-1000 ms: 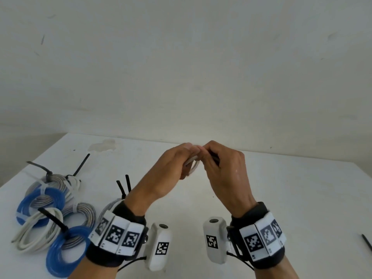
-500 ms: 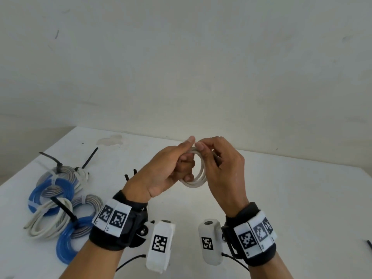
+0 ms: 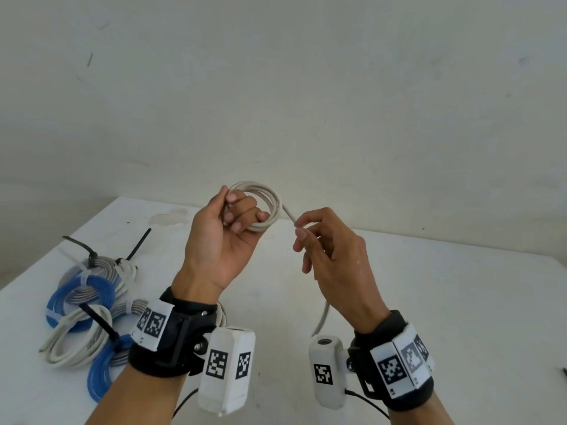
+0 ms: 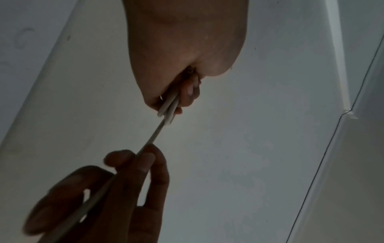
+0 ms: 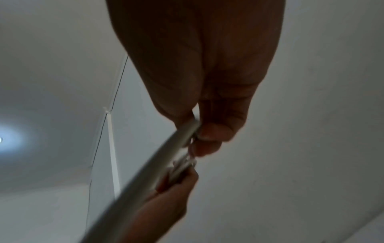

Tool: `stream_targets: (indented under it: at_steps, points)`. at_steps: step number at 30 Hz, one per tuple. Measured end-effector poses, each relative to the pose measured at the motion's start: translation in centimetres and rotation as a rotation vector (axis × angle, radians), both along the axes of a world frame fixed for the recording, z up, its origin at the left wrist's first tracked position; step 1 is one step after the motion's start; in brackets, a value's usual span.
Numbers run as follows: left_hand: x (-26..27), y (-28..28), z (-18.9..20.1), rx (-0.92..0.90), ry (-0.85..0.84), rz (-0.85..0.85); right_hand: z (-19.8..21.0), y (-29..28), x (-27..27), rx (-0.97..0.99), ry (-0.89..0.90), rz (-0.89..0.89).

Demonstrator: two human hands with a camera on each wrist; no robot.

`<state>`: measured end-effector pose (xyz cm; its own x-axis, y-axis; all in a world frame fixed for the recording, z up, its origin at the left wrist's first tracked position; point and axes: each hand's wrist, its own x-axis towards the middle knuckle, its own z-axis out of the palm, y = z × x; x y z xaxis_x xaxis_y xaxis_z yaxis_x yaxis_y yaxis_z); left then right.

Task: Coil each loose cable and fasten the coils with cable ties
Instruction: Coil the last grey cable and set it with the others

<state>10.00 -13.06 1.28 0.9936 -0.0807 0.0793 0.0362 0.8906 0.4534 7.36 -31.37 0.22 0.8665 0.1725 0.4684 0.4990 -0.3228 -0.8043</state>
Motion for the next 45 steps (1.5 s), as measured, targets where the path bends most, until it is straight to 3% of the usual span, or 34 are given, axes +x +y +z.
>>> stream_targets:
  at_steps: [5,8,10,14,18,21,23,29,33,38,45]
  points:
    - [0.6,1.7,-0.1,-0.029,0.013,0.210,0.6,-0.2,-0.7,-0.012,0.124,0.249]
    - [0.3,1.4,0.3,0.097,-0.026,0.297,0.5,0.5,-1.0,-0.062,0.044,0.235]
    - [0.0,0.0,0.6,0.311,-0.068,0.380,0.3,1.0,-1.1,-0.109,-0.058,0.174]
    - [-1.5,-2.4,-0.2,1.005,-0.283,0.462,0.6,1.2,-1.4,-0.136,-0.224,0.097]
    - [-2.0,-2.8,-0.8,1.230,-0.409,0.397,1.5,0.4,-1.7,0.073,-0.132,0.130]
    - [-2.0,-2.7,-0.5,1.274,-0.485,0.319,2.0,0.0,-1.7,0.241,0.016,0.125]
    - [-2.2,-2.7,-0.4,1.307,-0.499,0.216,2.0,-0.2,-1.4,0.218,-0.008,0.034]
    - [-2.4,-3.0,-0.4,1.340,-0.358,0.100,1.3,-0.2,-0.5,0.278,0.039,-0.103]
    - [-2.9,-3.0,0.7,1.241,-0.307,0.065,0.6,-0.3,-0.2,0.026,-0.163,-0.191]
    - [-2.6,-2.4,1.3,0.920,-0.137,0.089,-0.4,0.2,0.0,-0.076,-0.435,-0.331]
    - [-2.0,-2.6,0.8,0.826,-0.032,0.116,-0.6,0.9,-0.1,-0.113,-0.439,-0.336]
